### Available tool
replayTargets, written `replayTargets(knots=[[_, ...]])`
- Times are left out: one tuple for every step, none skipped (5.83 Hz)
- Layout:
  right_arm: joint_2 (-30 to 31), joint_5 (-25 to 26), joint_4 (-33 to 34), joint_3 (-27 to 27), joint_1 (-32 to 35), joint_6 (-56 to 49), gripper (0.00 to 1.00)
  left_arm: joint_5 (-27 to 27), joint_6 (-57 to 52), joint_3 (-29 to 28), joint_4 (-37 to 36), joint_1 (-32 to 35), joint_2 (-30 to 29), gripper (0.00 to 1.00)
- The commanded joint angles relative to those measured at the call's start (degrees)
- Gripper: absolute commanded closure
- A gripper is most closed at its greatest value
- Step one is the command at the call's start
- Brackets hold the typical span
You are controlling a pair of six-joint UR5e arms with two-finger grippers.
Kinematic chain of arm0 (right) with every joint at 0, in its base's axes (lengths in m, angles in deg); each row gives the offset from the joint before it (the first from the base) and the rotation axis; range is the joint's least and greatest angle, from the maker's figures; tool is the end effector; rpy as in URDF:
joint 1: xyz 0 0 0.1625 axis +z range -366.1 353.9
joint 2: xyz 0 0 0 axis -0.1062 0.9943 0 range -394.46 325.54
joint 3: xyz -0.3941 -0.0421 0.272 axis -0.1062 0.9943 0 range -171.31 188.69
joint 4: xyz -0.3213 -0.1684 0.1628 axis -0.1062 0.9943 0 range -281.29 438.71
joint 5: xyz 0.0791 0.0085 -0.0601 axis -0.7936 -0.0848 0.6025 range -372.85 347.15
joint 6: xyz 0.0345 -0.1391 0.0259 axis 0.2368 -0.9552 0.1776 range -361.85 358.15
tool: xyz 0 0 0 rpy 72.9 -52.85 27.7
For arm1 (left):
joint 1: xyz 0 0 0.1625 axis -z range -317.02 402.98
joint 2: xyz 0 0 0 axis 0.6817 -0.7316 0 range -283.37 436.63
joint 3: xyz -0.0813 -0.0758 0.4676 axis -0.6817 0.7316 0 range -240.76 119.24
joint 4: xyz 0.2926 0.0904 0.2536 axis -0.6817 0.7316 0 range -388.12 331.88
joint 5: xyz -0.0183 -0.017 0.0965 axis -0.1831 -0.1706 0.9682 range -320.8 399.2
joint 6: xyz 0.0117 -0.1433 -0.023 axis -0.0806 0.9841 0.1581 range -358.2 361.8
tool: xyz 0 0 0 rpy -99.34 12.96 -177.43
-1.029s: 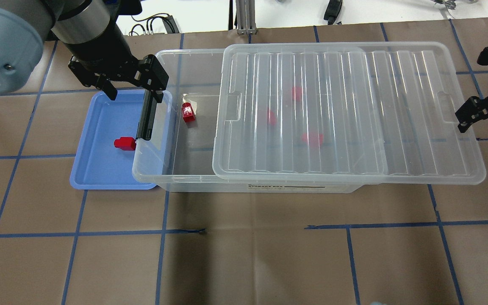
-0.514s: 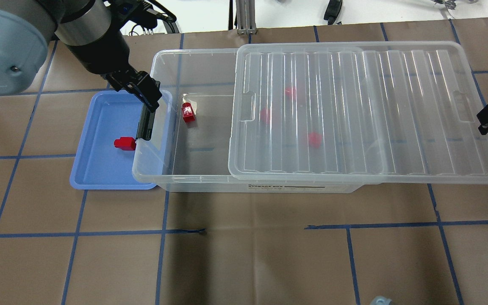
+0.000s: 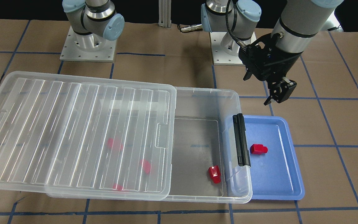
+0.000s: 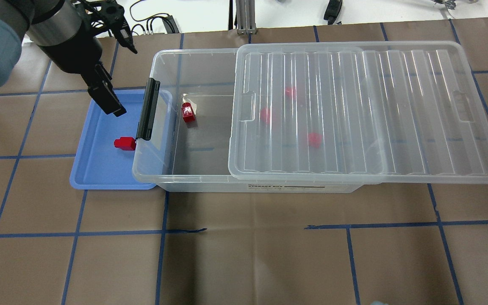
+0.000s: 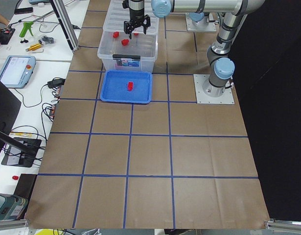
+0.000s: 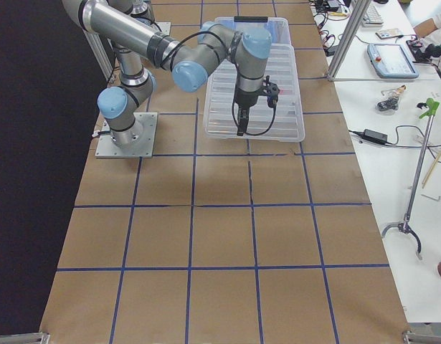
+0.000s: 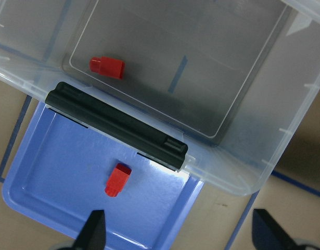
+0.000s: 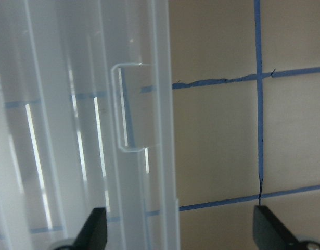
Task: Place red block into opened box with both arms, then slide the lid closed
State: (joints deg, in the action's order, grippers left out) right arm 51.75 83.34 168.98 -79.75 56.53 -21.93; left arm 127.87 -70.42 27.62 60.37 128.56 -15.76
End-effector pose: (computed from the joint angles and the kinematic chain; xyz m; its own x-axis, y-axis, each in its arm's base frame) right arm -0.1259 -0.4987 0.4794 -0.9886 0.1214 0.0894 0.1277 0.9894 0.0694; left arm -0.0981 -0.5052 0.4934 -0.3777 0.9259 -0.0053 0.9257 0.3775 -0.0260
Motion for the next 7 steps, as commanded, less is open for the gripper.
replayTargets(knots=[[-0.16,-3.52,-10.43,8.86,9.65,15.08,0.00,-0.34,-17.33,0.82,-2.69,-5.22,-2.77,0.02],[-0.16,-6.34,-10.81,10.20,14.58,22.12,0.00,0.09,-18.90,3.35,-8.45,-5.34,-5.23,0.02],[-0.60,-6.28,-10.55,10.57,20.11,28.81,0.00,3.23,-19.70,5.20,-10.34,-5.69,-6.39,0.02],[-0.95,-6.28,-10.29,10.57,23.64,35.23,0.00,3.87,-22.32,7.22,-14.71,-5.86,-8.66,0.02],[-1.13,-6.28,-10.29,10.48,24.64,35.73,0.00,3.70,-27.56,8.20,-19.10,-6.56,-11.38,0.02],[-1.13,-6.45,-10.55,10.39,25.08,35.64,0.00,3.52,-28.57,8.56,-20.02,-7.44,-13.76,0.02],[-1.48,-6.46,-10.46,10.39,25.96,35.03,0.00,3.52,-29.89,8.73,-23.42,-7.45,-16.82,0.02]])
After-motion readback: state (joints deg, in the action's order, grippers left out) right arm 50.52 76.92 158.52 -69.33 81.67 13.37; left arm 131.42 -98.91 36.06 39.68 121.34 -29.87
